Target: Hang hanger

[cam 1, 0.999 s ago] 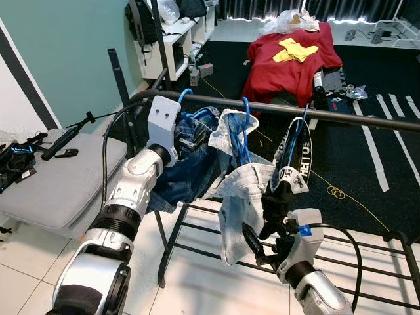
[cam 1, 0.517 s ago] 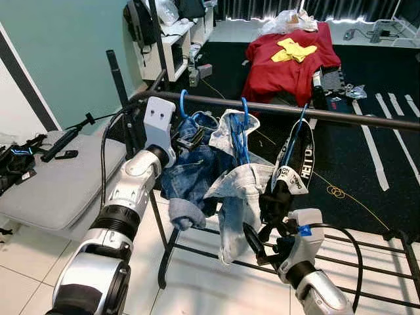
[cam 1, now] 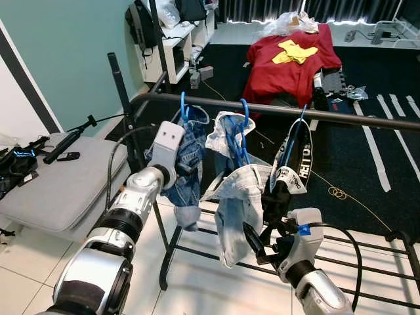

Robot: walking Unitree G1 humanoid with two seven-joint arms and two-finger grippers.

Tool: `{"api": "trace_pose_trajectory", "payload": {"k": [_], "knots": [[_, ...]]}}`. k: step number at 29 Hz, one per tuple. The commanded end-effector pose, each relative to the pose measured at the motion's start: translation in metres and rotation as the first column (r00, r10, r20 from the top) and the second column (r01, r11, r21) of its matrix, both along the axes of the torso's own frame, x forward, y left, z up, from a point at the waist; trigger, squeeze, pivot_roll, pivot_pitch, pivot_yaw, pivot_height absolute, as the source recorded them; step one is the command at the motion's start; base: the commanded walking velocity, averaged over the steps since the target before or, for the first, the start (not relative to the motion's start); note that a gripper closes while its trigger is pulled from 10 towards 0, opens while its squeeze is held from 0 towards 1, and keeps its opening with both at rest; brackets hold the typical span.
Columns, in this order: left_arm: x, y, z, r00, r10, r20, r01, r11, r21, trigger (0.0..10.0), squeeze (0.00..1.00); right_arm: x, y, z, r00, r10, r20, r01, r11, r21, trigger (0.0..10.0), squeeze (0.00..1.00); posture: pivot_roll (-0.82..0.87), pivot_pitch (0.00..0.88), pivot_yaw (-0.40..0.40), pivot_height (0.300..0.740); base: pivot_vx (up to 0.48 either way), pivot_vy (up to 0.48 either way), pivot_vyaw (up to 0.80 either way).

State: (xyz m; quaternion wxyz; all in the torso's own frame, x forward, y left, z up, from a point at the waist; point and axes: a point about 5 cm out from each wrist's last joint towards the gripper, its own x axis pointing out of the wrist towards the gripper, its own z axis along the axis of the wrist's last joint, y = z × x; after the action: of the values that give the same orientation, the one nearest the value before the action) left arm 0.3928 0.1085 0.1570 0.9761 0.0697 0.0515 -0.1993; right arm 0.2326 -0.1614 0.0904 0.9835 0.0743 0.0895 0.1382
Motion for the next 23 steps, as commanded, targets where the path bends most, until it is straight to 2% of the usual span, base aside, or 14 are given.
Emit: {"api": "trace_pose_trajectory", "payload": {"k": [1,6,11,12,15,16,20,21,22,23], "knots": [[-0.001,0.004,-0.008,0.999,0.012,-0.043,-0.011,1.0,0.021,0.0,0.0,-0.002,-0.001,-0.004,1.0,-0.009,-0.009,0.009,1.0,-0.007,10.0,0.0,-0.12,0.061,0.093,0.74,0.0,0.0,0.0],[0.003,0.015,-0.002,0.998,0.056,-0.022,-0.055,0.998,0.027,0.0,0.0,-0.001,-0.001,-0.004,1.0,-0.012,-0.01,0.012,1.0,-0.006,10.0,0.0,-0.12,0.059,0.092,0.74,0.0,0.0,0.0],[0.003,0.015,-0.002,0.998,0.056,-0.022,-0.055,0.998,0.027,0.0,0.0,-0.001,-0.001,-0.004,1.0,-0.012,-0.01,0.012,1.0,-0.006,10.0,0.0,-0.12,0.059,0.092,0.74,0.0,0.0,0.0],[0.005,0.021,0.002,0.997,0.083,-0.007,-0.083,0.996,0.031,0.0,0.0,-0.001,-0.001,-0.004,1.0,-0.012,-0.011,0.011,1.0,-0.007,10.0,0.0,-0.12,0.057,0.091,0.74,0.0,0.0,0.0],[0.005,0.021,0.002,0.997,0.083,-0.007,-0.083,0.996,0.031,0.0,0.0,-0.001,-0.001,-0.004,1.0,-0.012,-0.011,0.011,1.0,-0.007,10.0,0.0,-0.12,0.057,0.091,0.74,0.0,0.0,0.0],[0.008,0.033,0.015,0.992,0.119,0.041,-0.119,0.993,-0.001,0.0,0.0,-0.001,-0.001,-0.004,1.0,-0.01,-0.013,0.01,1.0,-0.008,10.0,0.0,-0.12,0.056,0.09,0.74,0.0,0.0,0.0],[0.008,0.033,0.015,0.992,0.119,0.041,-0.119,0.993,-0.001,0.0,0.0,-0.001,-0.001,-0.004,1.0,-0.01,-0.013,0.01,1.0,-0.008,10.0,0.0,-0.12,0.056,0.09,0.74,0.0,0.0,0.0],[0.009,0.045,0.032,0.99,0.093,0.104,-0.084,0.992,-0.091,0.0,0.0,-0.001,-0.001,-0.004,1.0,-0.012,-0.013,0.012,1.0,-0.007,10.0,0.0,-0.12,0.06,0.094,0.74,0.0,0.0,0.0],[0.002,0.073,0.038,0.987,0.075,0.145,-0.051,0.986,-0.159,0.0,0.0,-0.001,-0.002,-0.004,1.0,-0.015,-0.014,0.014,1.0,-0.002,10.0,0.0,-0.11,0.07,0.084,0.74,0.0,0.0,0.0],[0.002,0.073,0.038,0.987,0.075,0.145,-0.051,0.986,-0.159,0.0,0.0,-0.001,-0.002,-0.004,1.0,-0.015,-0.014,0.014,1.0,-0.002,10.0,0.0,-0.11,0.07,0.084,0.74,0.0,0.0,0.0]]}}
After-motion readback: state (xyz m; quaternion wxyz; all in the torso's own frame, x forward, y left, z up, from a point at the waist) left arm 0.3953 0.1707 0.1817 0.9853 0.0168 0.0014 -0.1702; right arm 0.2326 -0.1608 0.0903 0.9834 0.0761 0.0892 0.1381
